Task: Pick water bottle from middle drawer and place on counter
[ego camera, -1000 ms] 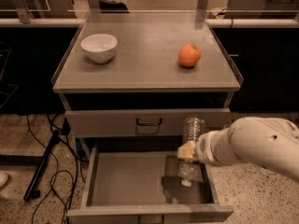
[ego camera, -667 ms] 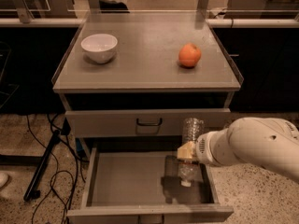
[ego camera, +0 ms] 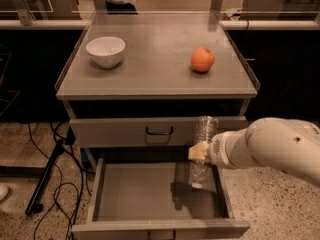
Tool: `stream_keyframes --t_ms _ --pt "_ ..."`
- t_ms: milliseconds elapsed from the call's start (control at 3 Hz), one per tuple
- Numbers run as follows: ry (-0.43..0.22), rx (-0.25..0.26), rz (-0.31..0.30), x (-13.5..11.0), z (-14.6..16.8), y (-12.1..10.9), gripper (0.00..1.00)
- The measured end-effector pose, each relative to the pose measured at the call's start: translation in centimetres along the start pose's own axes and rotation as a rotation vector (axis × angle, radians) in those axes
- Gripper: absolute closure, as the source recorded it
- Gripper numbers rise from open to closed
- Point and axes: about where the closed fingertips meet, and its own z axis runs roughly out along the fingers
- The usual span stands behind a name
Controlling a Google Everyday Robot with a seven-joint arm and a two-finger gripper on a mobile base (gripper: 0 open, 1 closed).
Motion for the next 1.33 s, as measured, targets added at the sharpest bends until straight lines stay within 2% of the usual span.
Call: stream_keyframes --t_ms 667,1000,1333 --pt "-0.133 -0.042 -0.036 -4.3 -3.6 3.0 1.00" --pt "-0.136 -0.043 -0.038 -4.4 -3.7 3.1 1.00" --pt "-0.158 -0.035 -0.054 -6.1 -4.9 3.2 1.00"
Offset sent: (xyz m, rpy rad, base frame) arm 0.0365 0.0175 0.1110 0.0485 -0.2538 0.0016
